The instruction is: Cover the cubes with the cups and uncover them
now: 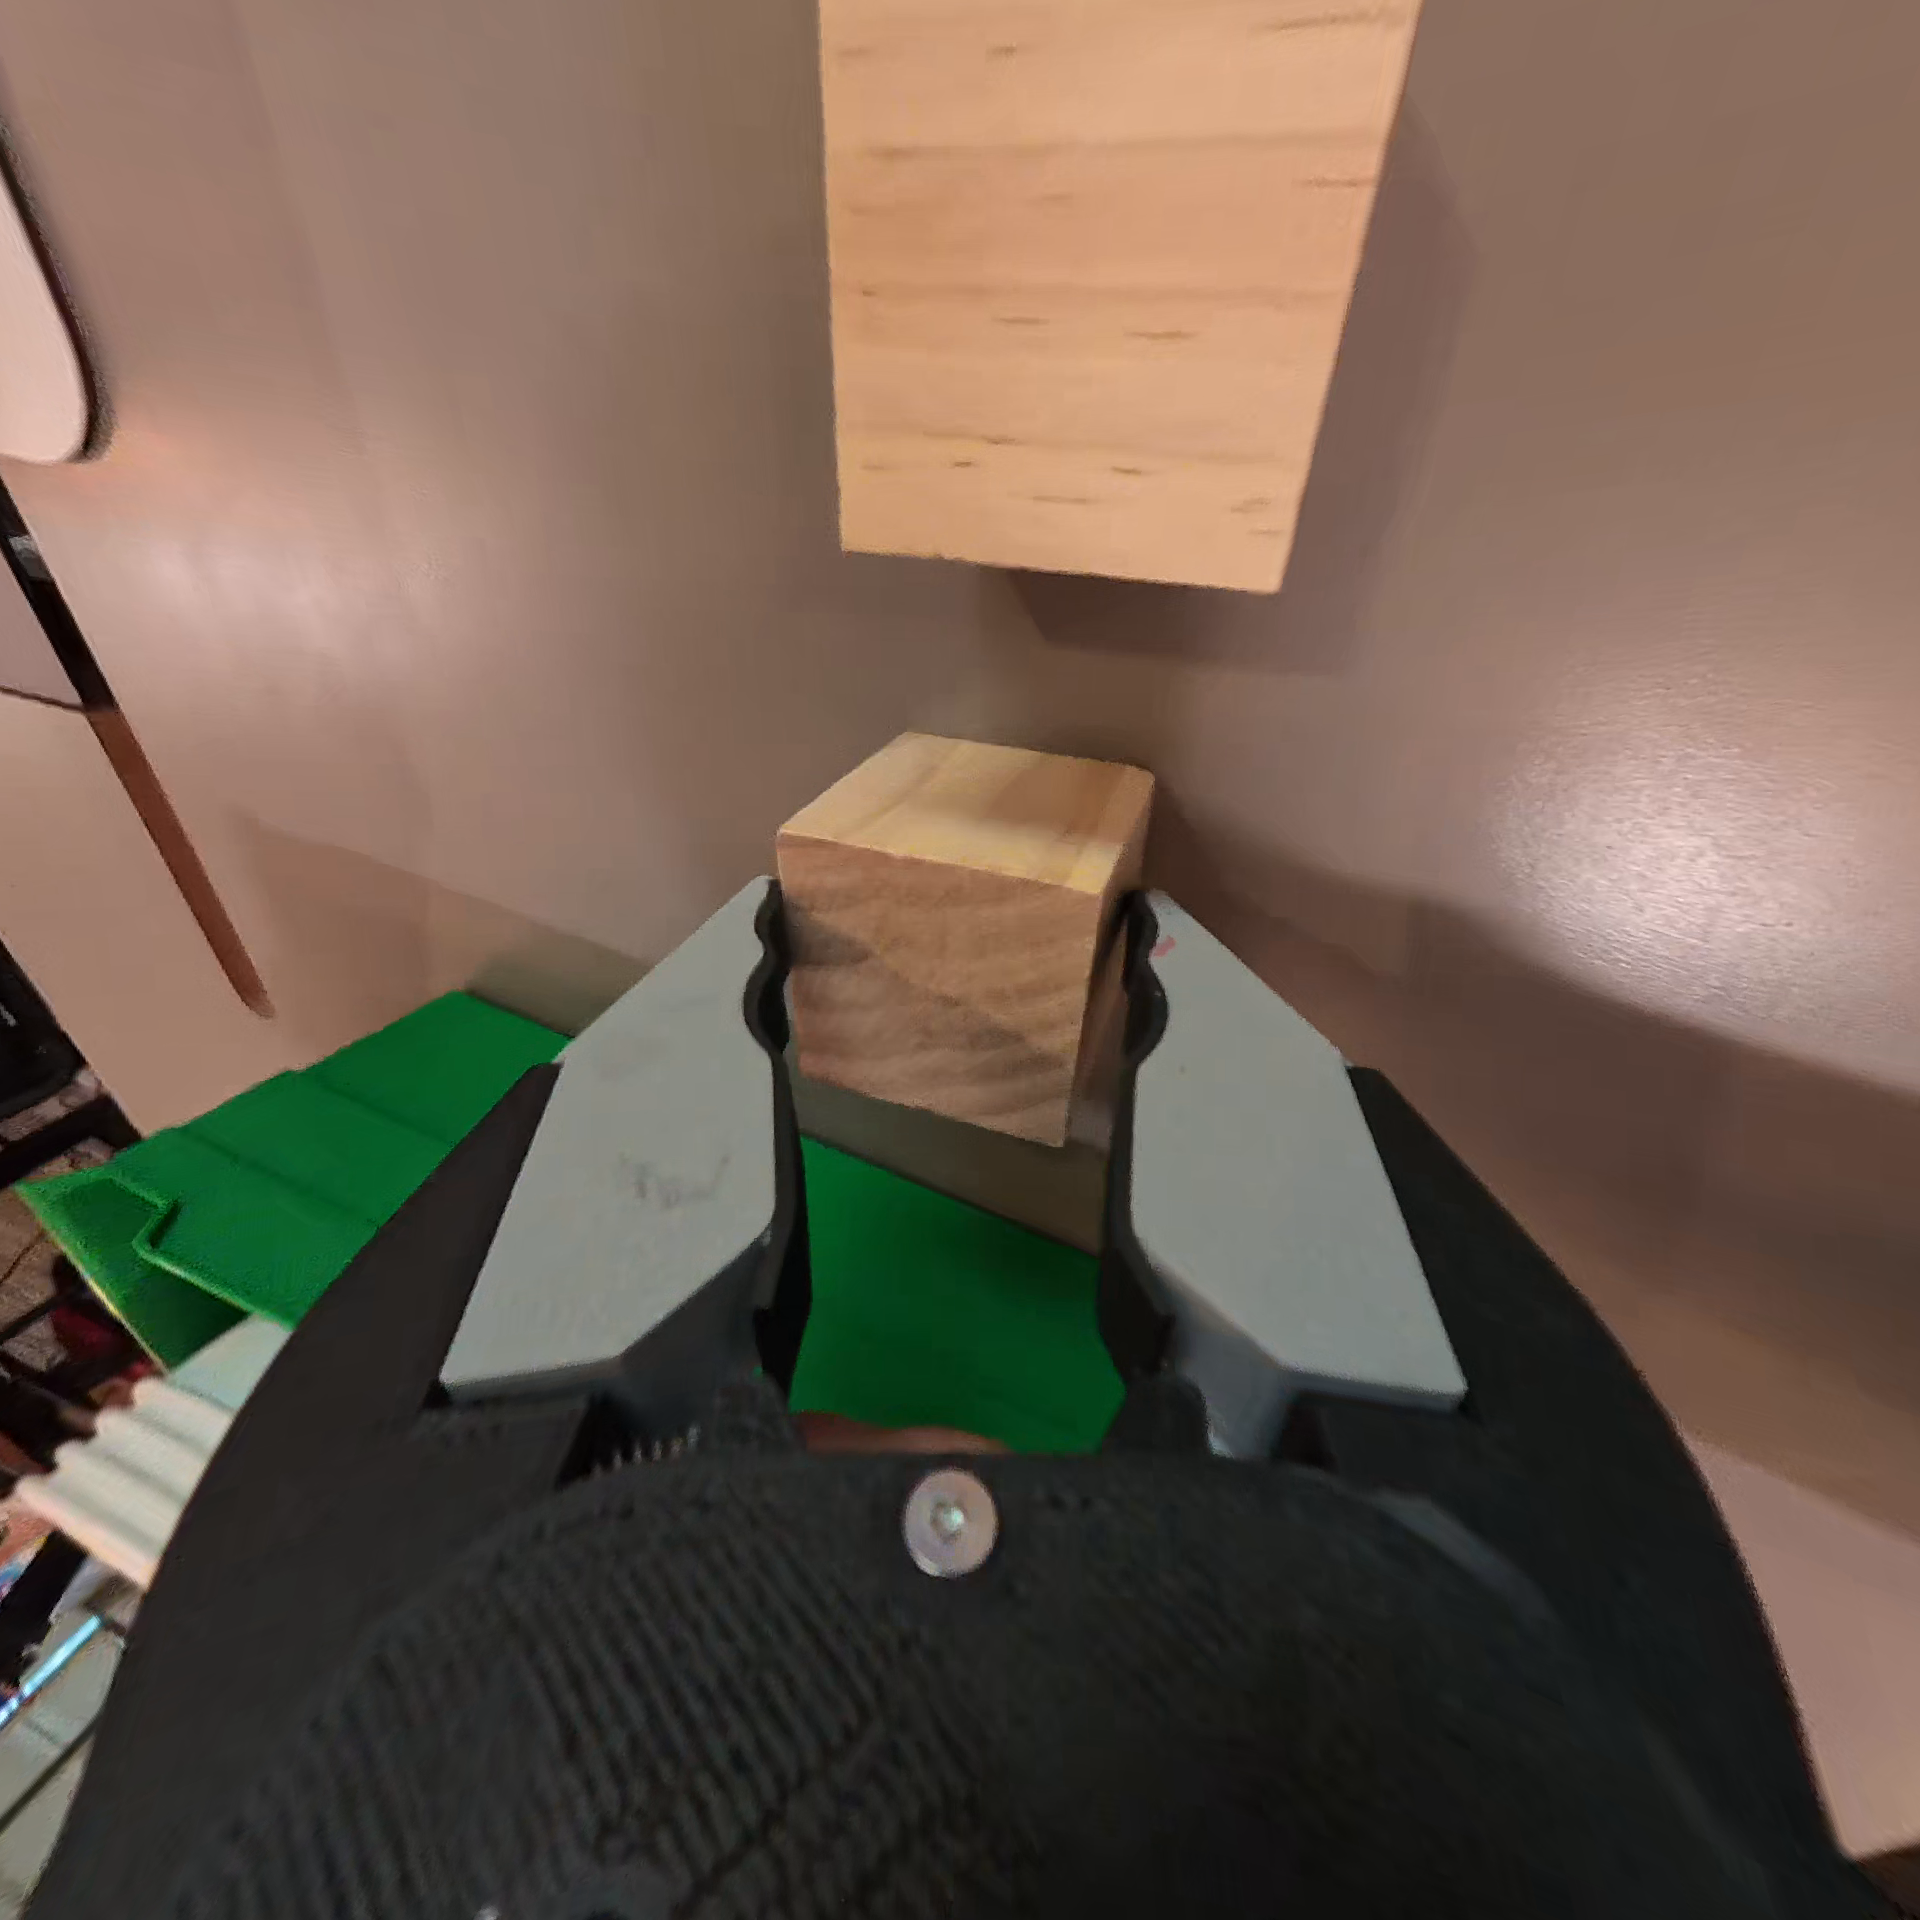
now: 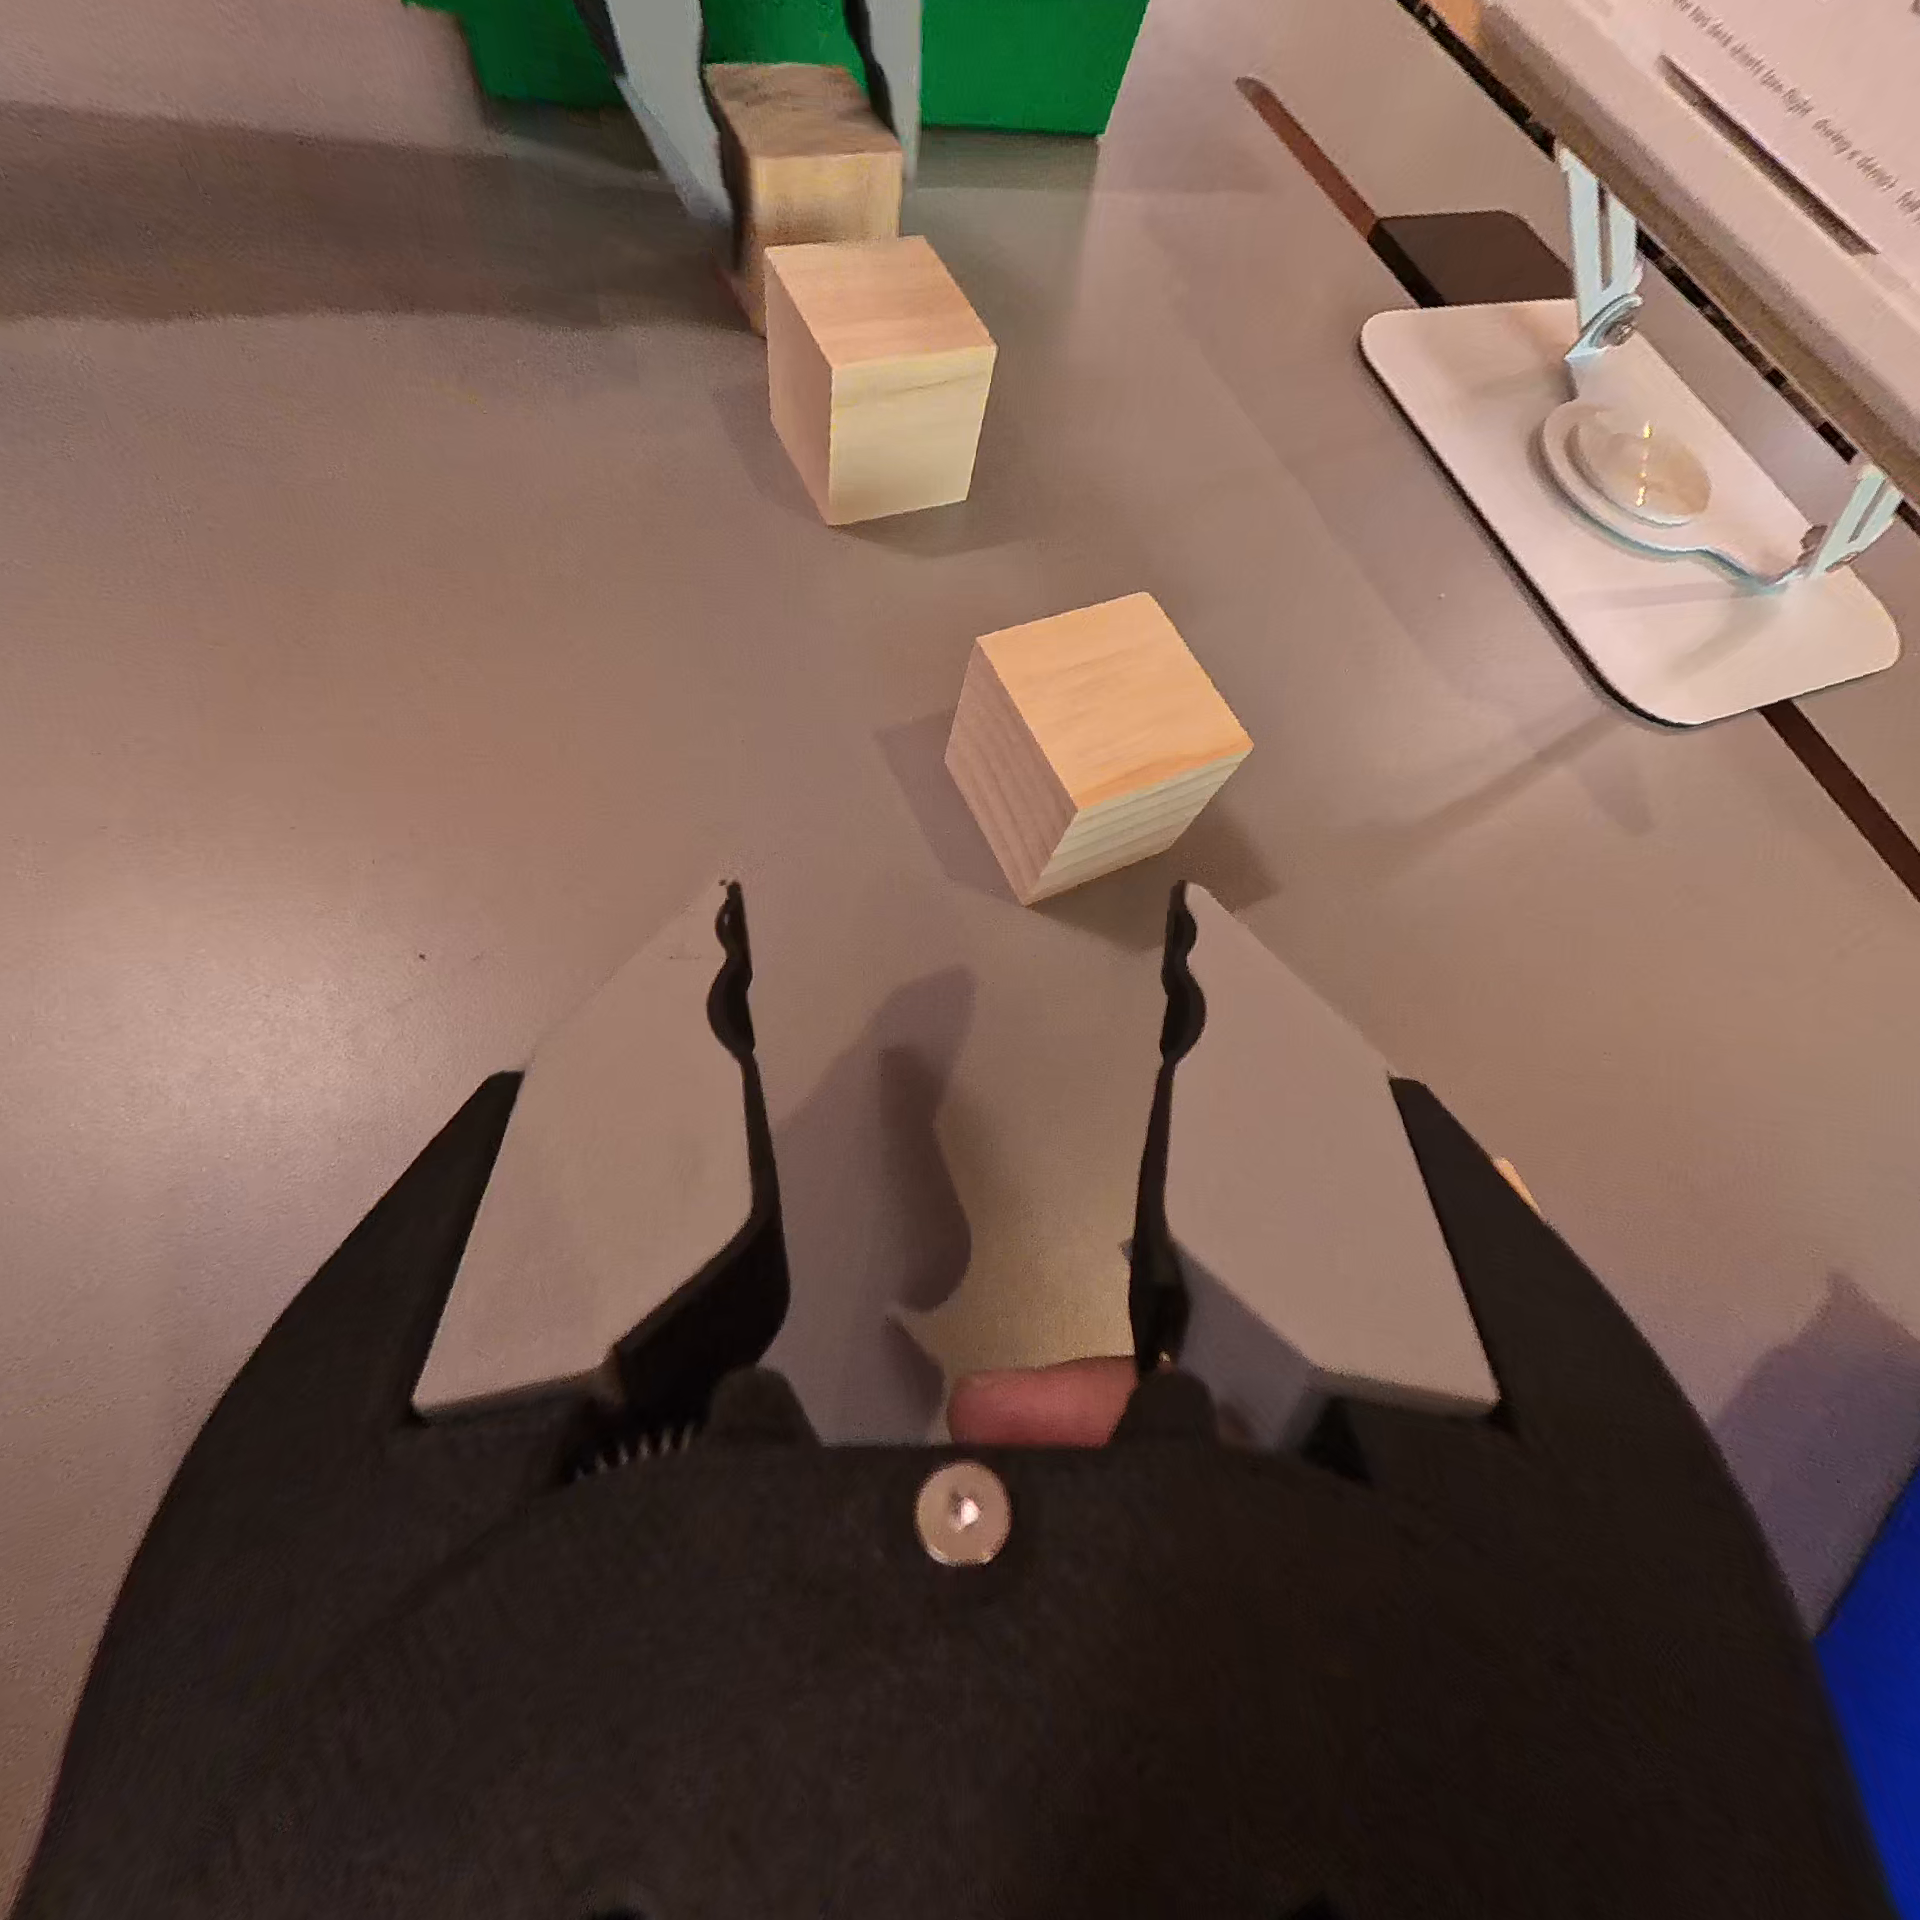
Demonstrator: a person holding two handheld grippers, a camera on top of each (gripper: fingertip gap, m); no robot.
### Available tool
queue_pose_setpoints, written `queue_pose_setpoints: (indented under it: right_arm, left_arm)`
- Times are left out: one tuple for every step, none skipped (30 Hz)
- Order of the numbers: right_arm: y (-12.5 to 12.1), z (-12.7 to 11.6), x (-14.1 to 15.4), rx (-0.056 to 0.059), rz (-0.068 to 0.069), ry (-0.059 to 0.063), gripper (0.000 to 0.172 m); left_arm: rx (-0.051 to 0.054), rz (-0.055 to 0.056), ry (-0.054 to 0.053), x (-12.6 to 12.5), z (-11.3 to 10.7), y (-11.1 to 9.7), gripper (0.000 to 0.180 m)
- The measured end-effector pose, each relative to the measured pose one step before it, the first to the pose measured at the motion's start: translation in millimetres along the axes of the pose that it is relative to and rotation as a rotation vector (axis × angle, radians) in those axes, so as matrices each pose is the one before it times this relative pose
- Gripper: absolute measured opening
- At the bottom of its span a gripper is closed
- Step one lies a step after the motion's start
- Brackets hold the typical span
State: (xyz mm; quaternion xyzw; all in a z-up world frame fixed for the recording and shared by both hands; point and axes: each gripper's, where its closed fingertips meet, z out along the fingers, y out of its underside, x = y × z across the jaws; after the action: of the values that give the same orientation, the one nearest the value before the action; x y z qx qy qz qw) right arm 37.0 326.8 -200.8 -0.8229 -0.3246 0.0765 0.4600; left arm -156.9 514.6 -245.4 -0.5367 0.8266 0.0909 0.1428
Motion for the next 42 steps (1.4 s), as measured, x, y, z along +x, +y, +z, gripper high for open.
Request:
queue_pose_setpoints:
  right_arm:
    - [-0.7, 0.07, -1.31, -0.0015, -0.0012, -0.0128, 0.078]
    - [-1.39, -0.23, -1.39, -0.0013, -0.0053, -0.0152, 0.079]
    - [-2.2, -0.33, 0.5, -0.0017, -0.0116, -0.0074, 0.08]
    - [-2.42, -0.2, 3.33, -0.0082, -0.0161, 0.0036, 0.08]
    - [-2.71, -0.01, 5.02, -0.0137, -0.0176, 0.0067, 0.081]
    - [-3.13, 0.36, 5.41, -0.0158, -0.016, 0.0047, 0.081]
    - [-3.05, 1.05, 5.34, -0.0207, -0.0131, -0.0007, 0.079]
    - [-2.17, 2.32, 4.99, -0.0277, -0.0086, -0.0079, 0.079]
    - [-1.6, 4.15, 3.66, -0.0317, -0.0053, -0.0184, 0.079]
    - [-1.08, 5.71, 2.25, -0.0351, -0.0069, -0.0234, 0.079]
    - [-0.68, 6.79, 1.67, -0.0382, -0.0152, -0.0191, 0.079]
    - [-0.38, 7.59, 2.37, -0.0394, -0.0231, -0.0081, 0.079]
    - [-0.01, 7.91, 2.26, -0.04, -0.0266, -0.0046, 0.08]
    - [0.86, 7.86, 1.19, -0.0408, -0.0224, -0.0102, 0.079]
    - [1.7, 7.57, 1.19, -0.0413, -0.013, -0.0109, 0.08]
    - [2.91, 6.81, 2.21, -0.0433, -0.0058, -0.0056, 0.083]
    - [3.3, 5.83, 1.57, -0.0386, -0.005, -0.0067, 0.084]
    - [2.39, 4.72, -0.13, -0.0244, -0.0056, -0.0134, 0.083]
    - [1.62, 4.1, 0.16, -0.0136, -0.0031, -0.0095, 0.081]
    - [2.05, 3.45, 1.05, -0.0109, -0.0022, -0.0034, 0.077]
    - [3.43, 2.89, 1.31, -0.0173, -0.0069, -0.0012, 0.067]
    - [3.95, 1.46, 1.71, -0.0168, -0.0106, 0.0063, 0.062]
    - [2.05, -0.68, -0.26, -0.0029, -0.0036, -0.0025, 0.062]
    - [3.31, -1.59, -1.46, -0.0098, -0.0036, -0.0083, 0.061]
    - [4.4, -1.89, -1.42, -0.0129, -0.0068, -0.0038, 0.061]
    - [4.35, -1.97, -1.61, -0.0117, -0.0072, -0.0036, 0.061]
    - [4.26, -1.71, -1.64, -0.0116, -0.0054, -0.0053, 0.061]
    - [4.14, -1.62, -1.23, -0.0115, -0.0025, -0.0046, 0.061]
    - [3.83, -1.21, -0.37, -0.0115, 0.0007, -0.0022, 0.061]
    - [3.27, -1.01, -0.09, -0.0087, 0.0046, -0.0028, 0.061]
    - [2.38, -0.66, -0.14, -0.0047, 0.0027, -0.0026, 0.061]
    - [1.19, -0.37, 0.14, 0.0007, 0.0023, -0.0002, 0.061]
    - [0.41, -0.05, 0.36, 0.0034, 0.0022, 0.0008, 0.061]
    - [0.01, 0.0, 0.47, 0.0038, 0.0037, 0.0012, 0.061]
    - [0.23, 0.07, 0.58, 0.0008, 0.0044, 0.0023, 0.061]
    - [0.51, 0.03, 0.69, -0.0028, 0.0012, 0.0039, 0.062]
    - [0.46, -0.1, 0.69, -0.0025, 0.0, 0.0046, 0.062]
    - [0.61, -0.22, 0.04, -0.0026, 0.0017, 0.0, 0.062]
    - [0.49, -0.07, 0.14, -0.0029, 0.002, 0.0002, 0.062]
    - [0.43, -0.05, 0.29, -0.0017, 0.0009, 0.0018, 0.062]
    - [-0.17, -0.03, 0.22, 0.001, -0.0009, 0.001, 0.062]
    - [0.06, -0.09, 0.5, 0.0013, -0.0015, 0.003, 0.062]
  left_arm:
    - [0.0143, 0.0012, 0.0035, -0.75, 0.23, -1.42, 0.063]
    - [0.0041, -0.0016, 0.0071, 0.59, -0.4, 0.3, 0.063]
    - [-0.0015, 0.0101, 0.004, 1.21, -0.59, 0.98, 0.063]
    - [-0.0087, 0.0115, 0.0, 1.52, -0.89, 2.13, 0.063]
    - [-0.009, -0.0012, -0.0029, 1.27, -1.49, 1.96, 0.062]
    - [0.0086, -0.0126, -0.0133, -0.42, -3.09, -0.78, 0.063]
    - [0.03, -0.0219, -0.0087, 0.25, -5.28, -3.97, 0.065]
    - [0.0379, -0.0189, -0.0043, 1.6, -6.72, -5.46, 0.067]
    - [0.0345, -0.0079, -0.0302, -1.2, -7.39, -5.22, 0.067]
    - [0.0298, 0.0004, -0.0403, -1.58, -7.12, -5.29, 0.069]
    - [0.0306, 0.0053, -0.0222, 1.45, -6.2, -6.38, 0.071]
    - [0.0311, 0.014, -0.011, 2.82, -4.64, -7.95, 0.071]
    - [0.0278, 0.0157, -0.0133, 1.48, -2.62, -9.21, 0.068]
    - [0.0222, 0.0146, -0.0052, 1.41, -0.48, -9.86, 0.068]
    - [0.0151, 0.0133, -0.0065, 0.01, 1.46, -9.34, 0.068]
    - [0.0064, 0.0078, -0.0079, -1.48, 3.01, -7.73, 0.069]
    - [-0.0008, 0.0025, 0.0052, -0.33, 3.96, -6.24, 0.07]
    - [0.0001, -0.0001, 0.0114, 0.27, 4.6, -5.99, 0.07]
    - [0.0051, -0.0013, 0.0122, 0.16, 5.42, -6.21, 0.07]
    - [0.0057, -0.001, 0.0196, 1.19, 6.58, -5.83, 0.07]
    - [-0.0072, 0.001, 0.0259, 1.64, 7.72, -3.21, 0.069]
    - [-0.0244, -0.0035, 0.0284, 1.6, 7.99, -0.11, 0.066]
    - [-0.0288, -0.0065, 0.0331, 2.15, 7.13, 1.31, 0.063]
    - [-0.0177, -0.0069, 0.0296, 1.73, 5.88, 0.11, 0.063]
    - [-0.001, -0.0082, 0.0169, 0.31, 4.28, -2.04, 0.061]
    - [0.0104, -0.0013, 0.0023, -1.05, 2.55, -3.37, 0.061]
    - [0.0265, 0.0023, 0.0005, -0.47, 1.24, -6.08, 0.061]
    - [0.0347, -0.0023, 0.0044, 0.88, 1.19, -7.99, 0.061]
    - [0.0243, -0.0052, 0.0024, 0.67, 1.45, -7.09, 0.061]
    - [0.0092, -0.005, -0.0002, 0.49, 1.32, -5.29, 0.061]
    - [-0.0059, 0.0008, -0.002, 0.65, 0.84, -2.93, 0.061]
    - [-0.0097, 0.0079, 0.0, 1.42, 0.26, -2.2, 0.061]
    - [-0.0019, 0.012, 0.0037, 2.51, 0.12, -3.2, 0.061]
    - [0.0035, 0.0137, 0.003, 2.65, 0.21, -3.83, 0.061]
    - [0.0049, 0.0103, 0.0008, 2.04, 0.42, -3.76, 0.061]
    - [0.0008, 0.0055, -0.0024, 1.06, 0.51, -2.72, 0.062]
    - [-0.0061, 0.0074, -0.0059, 0.37, 0.49, -1.03, 0.062]
    - [-0.0067, 0.01, -0.0071, 0.14, 0.31, -0.34, 0.063]
    - [-0.0048, 0.0103, -0.005, 0.44, 0.18, -0.15, 0.063]
    - [-0.001, 0.0098, -0.0006, 0.66, -0.18, -0.24, 0.063]
    - [0.0017, 0.0065, 0.0012, 0.7, -0.27, -0.13, 0.063]
    - [0.0017, 0.0022, 0.0018, 0.48, -0.25, 0.25, 0.063]
